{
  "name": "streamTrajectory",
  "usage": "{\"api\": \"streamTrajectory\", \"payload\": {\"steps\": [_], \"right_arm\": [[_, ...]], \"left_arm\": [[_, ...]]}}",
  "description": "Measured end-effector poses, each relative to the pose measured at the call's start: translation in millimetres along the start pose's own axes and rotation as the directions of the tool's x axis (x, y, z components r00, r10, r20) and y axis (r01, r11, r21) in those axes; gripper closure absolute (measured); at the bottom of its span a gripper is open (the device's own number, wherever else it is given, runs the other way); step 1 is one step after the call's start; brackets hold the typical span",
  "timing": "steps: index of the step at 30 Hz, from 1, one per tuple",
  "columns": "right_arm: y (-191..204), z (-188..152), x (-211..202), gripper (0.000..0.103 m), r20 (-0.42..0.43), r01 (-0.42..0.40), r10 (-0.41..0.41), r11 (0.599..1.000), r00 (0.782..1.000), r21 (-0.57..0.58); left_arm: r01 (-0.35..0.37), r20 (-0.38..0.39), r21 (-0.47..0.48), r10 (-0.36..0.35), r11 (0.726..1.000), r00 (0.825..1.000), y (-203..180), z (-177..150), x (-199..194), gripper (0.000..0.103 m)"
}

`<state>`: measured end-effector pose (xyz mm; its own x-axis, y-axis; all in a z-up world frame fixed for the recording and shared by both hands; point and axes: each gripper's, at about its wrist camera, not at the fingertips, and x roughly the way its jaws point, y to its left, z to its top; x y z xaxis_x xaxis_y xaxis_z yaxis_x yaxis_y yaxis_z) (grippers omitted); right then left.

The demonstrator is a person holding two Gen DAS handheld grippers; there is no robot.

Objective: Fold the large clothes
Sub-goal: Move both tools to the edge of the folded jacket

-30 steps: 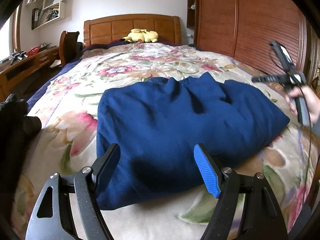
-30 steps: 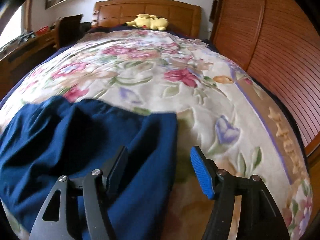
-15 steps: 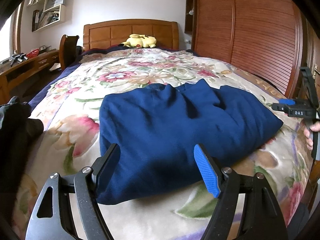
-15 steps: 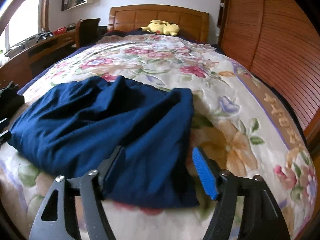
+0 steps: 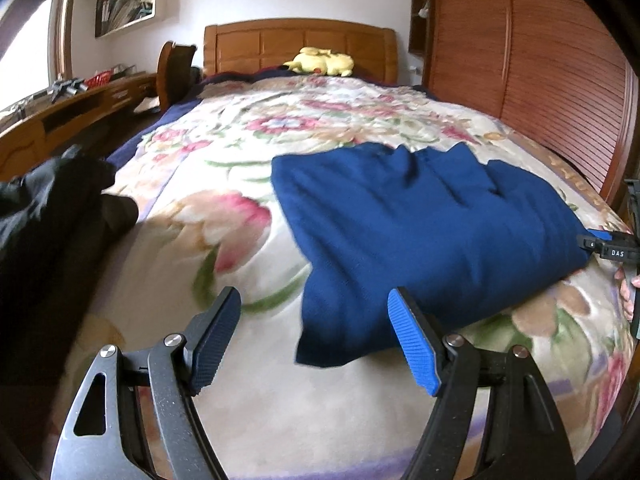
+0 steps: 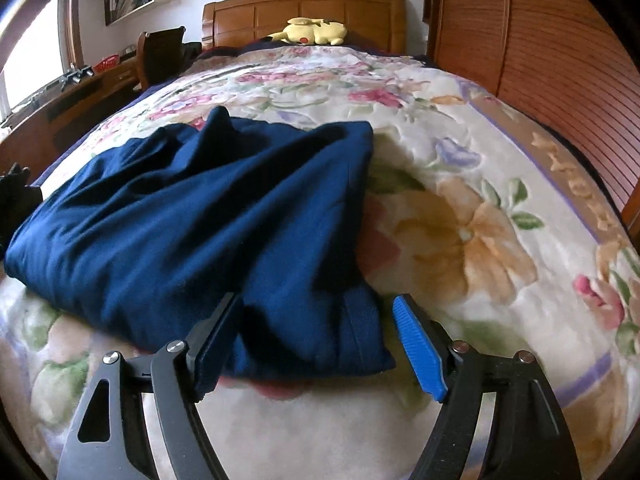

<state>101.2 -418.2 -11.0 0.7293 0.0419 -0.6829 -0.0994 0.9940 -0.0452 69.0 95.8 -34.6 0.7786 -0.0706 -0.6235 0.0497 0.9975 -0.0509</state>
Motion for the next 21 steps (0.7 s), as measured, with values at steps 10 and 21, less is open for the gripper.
{"api": "streamTrajectory", "payload": {"steps": [10, 21], "right_arm": [[-9.2, -5.2, 17.7, 0.022, -0.012, -0.078, 0.079, 0.995, 0.997, 0.063], [-5.4, -19.0, 11.0, 0.022, 0.024, -0.073, 0.072, 0.995, 0.997, 0.061]], "left_arm": [[-0.011, -0.046, 0.04, 0.013, 0.999, 0.999, -6.2, -8.4, 12.5, 0.026], [0.017, -0.056, 0.086, -0.012, 0.996, 0.998, -14.4, -12.1, 13.7, 0.045]]}}
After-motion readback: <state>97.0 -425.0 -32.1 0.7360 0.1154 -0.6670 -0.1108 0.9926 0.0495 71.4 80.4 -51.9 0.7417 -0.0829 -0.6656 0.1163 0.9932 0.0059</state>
